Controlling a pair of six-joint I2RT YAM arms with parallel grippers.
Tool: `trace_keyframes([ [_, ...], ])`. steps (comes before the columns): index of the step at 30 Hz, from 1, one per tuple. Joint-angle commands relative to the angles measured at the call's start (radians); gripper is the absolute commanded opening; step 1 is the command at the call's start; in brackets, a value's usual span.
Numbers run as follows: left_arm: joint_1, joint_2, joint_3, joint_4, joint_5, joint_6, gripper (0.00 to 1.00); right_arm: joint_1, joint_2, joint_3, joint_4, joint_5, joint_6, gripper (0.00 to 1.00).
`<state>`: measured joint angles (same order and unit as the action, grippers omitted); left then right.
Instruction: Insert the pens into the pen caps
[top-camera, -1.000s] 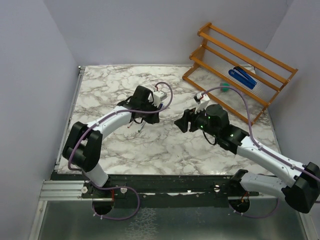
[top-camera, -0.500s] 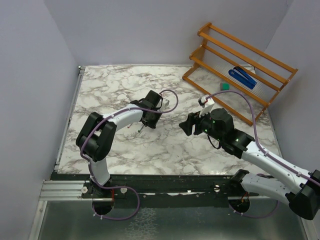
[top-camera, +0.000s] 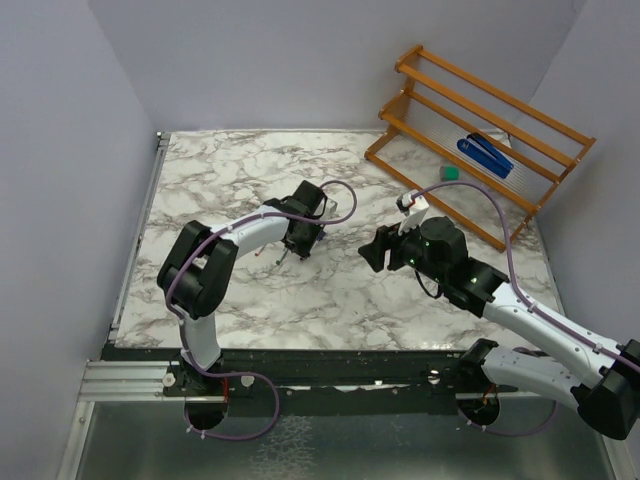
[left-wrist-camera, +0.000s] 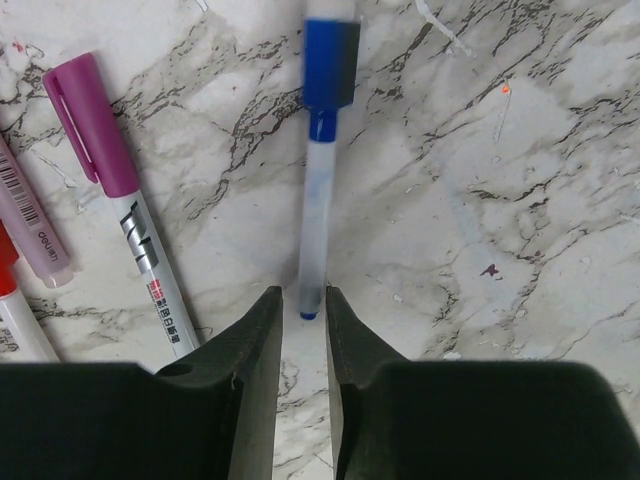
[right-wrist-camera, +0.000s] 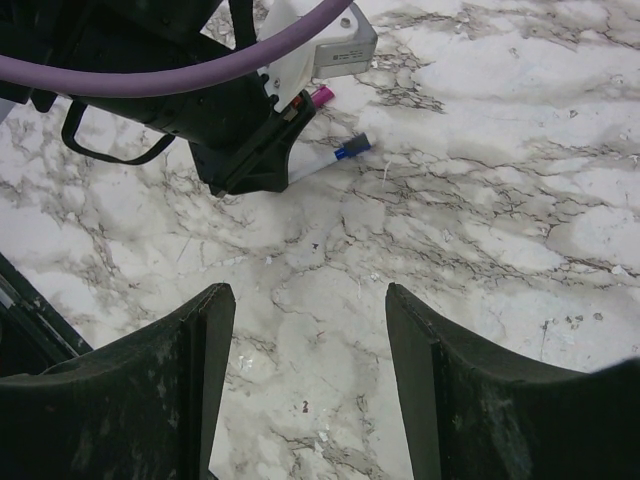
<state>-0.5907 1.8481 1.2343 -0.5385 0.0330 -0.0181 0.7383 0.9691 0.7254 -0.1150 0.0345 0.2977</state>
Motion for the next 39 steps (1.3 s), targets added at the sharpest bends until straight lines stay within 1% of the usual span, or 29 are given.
trace_keyframes([
  [1,0.0,0.017,0.025,-0.022,-0.026,-0.002,0.25,-0.004,-0.001,-0.008,-0.026,0.021,-0.005,0.67],
  [4,0.0,0.019,0.031,-0.021,-0.022,-0.002,0.28,-0.002,0.004,-0.006,-0.025,0.021,-0.004,0.68],
  [7,0.0,0.005,0.045,-0.02,-0.008,0.001,0.29,-0.003,0.006,-0.002,-0.023,0.035,0.001,0.71],
  [10,0.0,-0.036,0.076,-0.006,0.043,0.013,0.3,-0.005,-0.011,0.002,0.006,0.065,0.007,0.81],
  [11,0.0,-0.057,0.087,0.006,0.07,0.034,0.31,-0.006,-0.017,0.006,0.02,0.095,0.014,0.87],
  [12,0.0,-0.081,0.098,0.019,0.098,0.049,0.32,-0.007,-0.02,0.012,0.035,0.127,0.016,0.95],
  [13,0.0,-0.109,0.107,0.035,0.122,0.059,0.33,-0.007,-0.015,0.022,0.049,0.155,0.015,0.99],
  [14,0.0,-0.137,0.112,0.057,0.143,0.071,0.34,-0.007,-0.001,0.041,0.056,0.176,0.004,1.0],
  [16,0.0,-0.213,0.098,0.126,0.129,0.078,0.59,-0.007,0.053,0.103,0.045,0.212,-0.02,1.0],
  [17,0.0,-0.274,0.074,0.175,0.109,0.079,0.67,-0.007,0.087,0.144,0.014,0.234,-0.023,1.0],
  [19,0.001,-0.392,-0.016,0.311,0.073,0.092,0.78,-0.007,0.144,0.224,-0.032,0.268,-0.028,1.0],
  [21,0.01,-0.517,-0.138,0.489,0.025,0.082,0.97,-0.007,0.172,0.262,-0.029,0.292,-0.046,1.0],
  [23,0.044,-0.629,-0.266,0.672,0.01,0.032,0.99,-0.007,0.191,0.291,-0.025,0.338,-0.072,1.0],
  [24,0.07,-0.674,-0.313,0.733,0.018,-0.006,0.99,-0.008,0.197,0.298,-0.017,0.366,-0.084,1.0],
  [26,0.111,-0.737,-0.364,0.791,0.018,-0.036,0.99,-0.008,0.191,0.29,0.039,0.403,-0.123,1.0],
  [29,0.118,-0.772,-0.359,0.768,-0.024,-0.005,0.99,-0.01,0.197,0.306,0.086,0.401,-0.165,1.0],
  [31,0.118,-0.78,-0.355,0.759,-0.025,0.01,0.99,-0.01,0.216,0.338,0.079,0.399,-0.19,1.0],
  [36,0.119,-0.776,-0.363,0.741,-0.026,0.014,0.99,-0.01,0.264,0.401,0.04,0.478,-0.246,1.0],
  [39,0.118,-0.777,-0.366,0.737,-0.057,0.046,0.99,-0.01,0.246,0.381,0.065,0.445,-0.248,1.0],
])
